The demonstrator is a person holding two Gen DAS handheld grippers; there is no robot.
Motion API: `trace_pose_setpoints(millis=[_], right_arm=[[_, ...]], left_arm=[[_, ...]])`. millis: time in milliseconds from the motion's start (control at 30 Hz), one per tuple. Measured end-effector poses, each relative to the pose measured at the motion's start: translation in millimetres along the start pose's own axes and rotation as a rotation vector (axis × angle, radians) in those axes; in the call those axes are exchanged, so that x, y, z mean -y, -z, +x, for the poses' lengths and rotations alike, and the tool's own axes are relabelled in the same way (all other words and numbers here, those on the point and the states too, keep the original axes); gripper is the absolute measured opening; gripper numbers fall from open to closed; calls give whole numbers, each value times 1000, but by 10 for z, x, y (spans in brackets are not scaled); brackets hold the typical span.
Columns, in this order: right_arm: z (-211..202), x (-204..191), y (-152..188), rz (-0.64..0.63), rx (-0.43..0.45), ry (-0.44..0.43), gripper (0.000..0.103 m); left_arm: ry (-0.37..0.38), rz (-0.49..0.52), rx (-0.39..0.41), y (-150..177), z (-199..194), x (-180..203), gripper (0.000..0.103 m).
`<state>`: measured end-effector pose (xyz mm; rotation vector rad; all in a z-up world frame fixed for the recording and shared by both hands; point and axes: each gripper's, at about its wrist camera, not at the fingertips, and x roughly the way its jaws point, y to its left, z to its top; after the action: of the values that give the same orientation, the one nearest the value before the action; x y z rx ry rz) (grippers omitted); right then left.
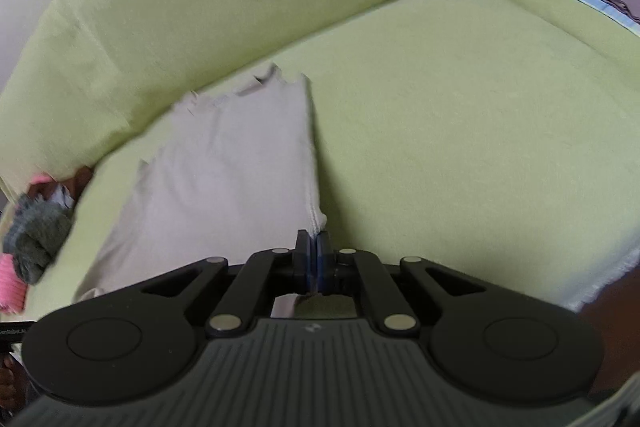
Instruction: Fold clothes
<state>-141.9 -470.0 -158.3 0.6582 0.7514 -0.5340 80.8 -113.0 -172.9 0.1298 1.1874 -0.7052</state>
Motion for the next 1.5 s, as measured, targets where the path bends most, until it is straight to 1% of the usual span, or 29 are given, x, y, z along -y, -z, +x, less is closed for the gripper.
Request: trace_pose_setpoints(millis=[67,133,167,200,267,367,433,467,533,567,600,667,700,767,800,833,867,933,967,1033,1100,1133,1200,1233,1267,1300,1400,1433,1500], right_arm=[[183,66,74,4,-80,88,6],[266,162,209,7,-81,221,12],[238,186,246,9,-68,252,23],[212,195,264,9,-59,263,30],[130,189,301,0,-33,258,29],[0,55,303,-49,41,162,28],[-10,-110,255,-99,88,72,26],[25,-184,225,-116,90,35,23],[118,-286,190,-136,92,-28,18],[156,-305,183,-140,89,-46,15],[234,-316,186,-137,74,-61,11],[438,-310,215,-124,25,-60,7],[490,-282,235,-116,11,-37,0],[511,-225,253,-99,2,-12,0],[485,-210,245,-89,-10,0,0],[436,-221,236,-97,-25,40,0],[398,-242,234,-115,-33,75,0],[329,-323,207,-159,-11,101,0],[297,-377,177,-175,19,74,0],[252,-466,123,-200,69,21,0],[352,-571,77,-220,69,-33,0],[452,-625,72,-235,51,-44,0],[661,-640,109,-253,-25,15,0],[672,-618,121,-251,-30,22,0],[665,-592,131,-248,-30,23,0],[639,-585,122,-255,-23,30,0],[512,-627,34,-310,45,36,5],[475,-693,-42,-355,116,0,6],[506,-829,-164,-438,221,-32,49]], left_arm=[[-94,-11,-104,108,249,-61,0],[-156,10,-134,266,303,-67,2],[-188,21,-149,345,330,-70,3],[-216,31,-161,421,348,-72,3],[-191,34,-96,466,205,-47,3],[-141,35,56,358,11,32,4],[-117,37,178,242,-99,98,13],[-110,36,226,159,-107,136,13],[-45,40,286,25,-45,189,14],[-25,44,279,-8,16,208,15],[3,56,253,-50,145,234,21],[-37,53,181,-58,382,233,21],[-75,41,118,-22,540,206,19],[-66,48,139,144,513,173,19],[-83,70,115,198,478,193,19],[-91,75,95,227,435,200,11],[-95,79,79,253,383,205,11],[-44,65,155,210,181,213,11],[-26,62,202,165,96,228,11],[-43,76,274,16,37,298,14],[-86,97,254,-134,252,360,14],[-114,104,209,-136,432,363,14],[-184,121,159,-7,622,374,15],[-187,139,172,53,565,414,15],[-182,146,143,42,508,450,13],[-154,138,150,46,445,485,13],[-13,170,240,-91,277,624,14],[0,199,267,-177,292,705,26],[27,260,330,-404,390,890,47]])
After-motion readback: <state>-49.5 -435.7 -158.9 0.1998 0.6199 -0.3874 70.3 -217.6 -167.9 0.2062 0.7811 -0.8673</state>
